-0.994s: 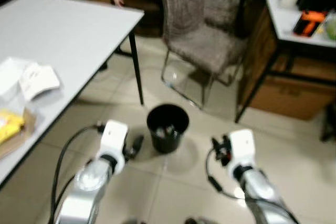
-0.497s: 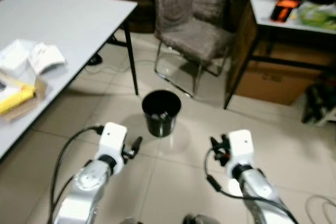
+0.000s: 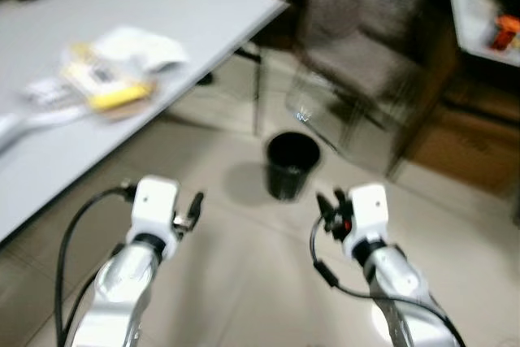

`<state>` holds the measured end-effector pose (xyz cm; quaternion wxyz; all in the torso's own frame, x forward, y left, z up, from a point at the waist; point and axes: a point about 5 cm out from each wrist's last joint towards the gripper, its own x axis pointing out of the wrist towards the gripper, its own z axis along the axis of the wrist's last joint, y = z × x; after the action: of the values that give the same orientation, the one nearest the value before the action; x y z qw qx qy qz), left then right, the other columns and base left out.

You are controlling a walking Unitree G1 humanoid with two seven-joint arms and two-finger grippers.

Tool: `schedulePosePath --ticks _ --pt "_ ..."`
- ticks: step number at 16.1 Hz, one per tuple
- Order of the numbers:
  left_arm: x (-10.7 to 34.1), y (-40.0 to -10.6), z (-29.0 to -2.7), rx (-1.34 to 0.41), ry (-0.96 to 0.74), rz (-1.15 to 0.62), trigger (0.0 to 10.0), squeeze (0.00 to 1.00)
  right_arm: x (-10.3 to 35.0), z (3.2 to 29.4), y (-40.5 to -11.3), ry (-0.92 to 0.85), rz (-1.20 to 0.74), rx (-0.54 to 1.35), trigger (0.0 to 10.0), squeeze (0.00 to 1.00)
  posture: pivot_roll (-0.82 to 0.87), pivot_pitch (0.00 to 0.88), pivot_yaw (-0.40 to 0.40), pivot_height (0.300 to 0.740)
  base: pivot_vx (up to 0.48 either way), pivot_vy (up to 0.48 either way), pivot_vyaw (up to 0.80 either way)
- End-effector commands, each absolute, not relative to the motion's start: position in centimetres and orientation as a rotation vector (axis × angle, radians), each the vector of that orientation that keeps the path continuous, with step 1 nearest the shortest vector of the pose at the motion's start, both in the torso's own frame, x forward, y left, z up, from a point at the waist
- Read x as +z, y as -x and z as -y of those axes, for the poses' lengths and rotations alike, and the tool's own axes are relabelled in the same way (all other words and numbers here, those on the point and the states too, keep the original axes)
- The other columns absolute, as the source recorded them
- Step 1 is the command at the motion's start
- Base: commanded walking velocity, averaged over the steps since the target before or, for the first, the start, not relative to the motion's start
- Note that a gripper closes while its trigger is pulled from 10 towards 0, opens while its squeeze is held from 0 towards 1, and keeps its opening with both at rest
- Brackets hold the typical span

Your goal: Picking trash to rubbish bin

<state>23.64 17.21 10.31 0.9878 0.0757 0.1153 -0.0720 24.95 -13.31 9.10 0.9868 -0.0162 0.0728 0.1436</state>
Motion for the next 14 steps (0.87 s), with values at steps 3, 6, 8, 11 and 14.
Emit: schedulePosePath --ticks 3,6,8,11,14 --pt "11.1 -23.5 -17.5 -0.077 -0.167 -0.197 10.0 0.0 9.9 13.8 -25.6 0.042 -0.104 0.281 10.0 0.0 -0.03 0.081 -0.009 0.74 0.0 0.0 0.8" --pt "12.8 -24.0 -17.5 -0.038 -0.166 -0.127 10.0 0.0 11.1 12.9 -25.7 0.035 -0.072 0.337 10.0 0.0 -0.03 0.08 -0.01 0.74 0.0 0.0 0.8" --pt "13.3 -24.0 -17.4 -0.037 -0.183 -0.114 10.0 0.0 11.6 12.5 -25.8 0.015 -0.057 0.367 10.0 0.0 -0.03 0.079 -0.01 0.74 0.0 0.0 0.8" --pt "13.7 -24.3 -17.3 -0.032 -0.182 -0.102 10.0 0.0 11.9 12.2 -25.7 0.014 -0.049 0.379 10.0 0.0 -0.03 0.077 -0.005 0.74 0.0 0.0 0.8" --pt "14.4 -24.7 -16.9 -0.034 -0.177 -0.069 10.0 0.0 12.3 12.0 -25.8 0.011 -0.038 0.384 10.0 0.0 -0.03 0.072 -0.011 0.74 0.0 0.0 0.8"
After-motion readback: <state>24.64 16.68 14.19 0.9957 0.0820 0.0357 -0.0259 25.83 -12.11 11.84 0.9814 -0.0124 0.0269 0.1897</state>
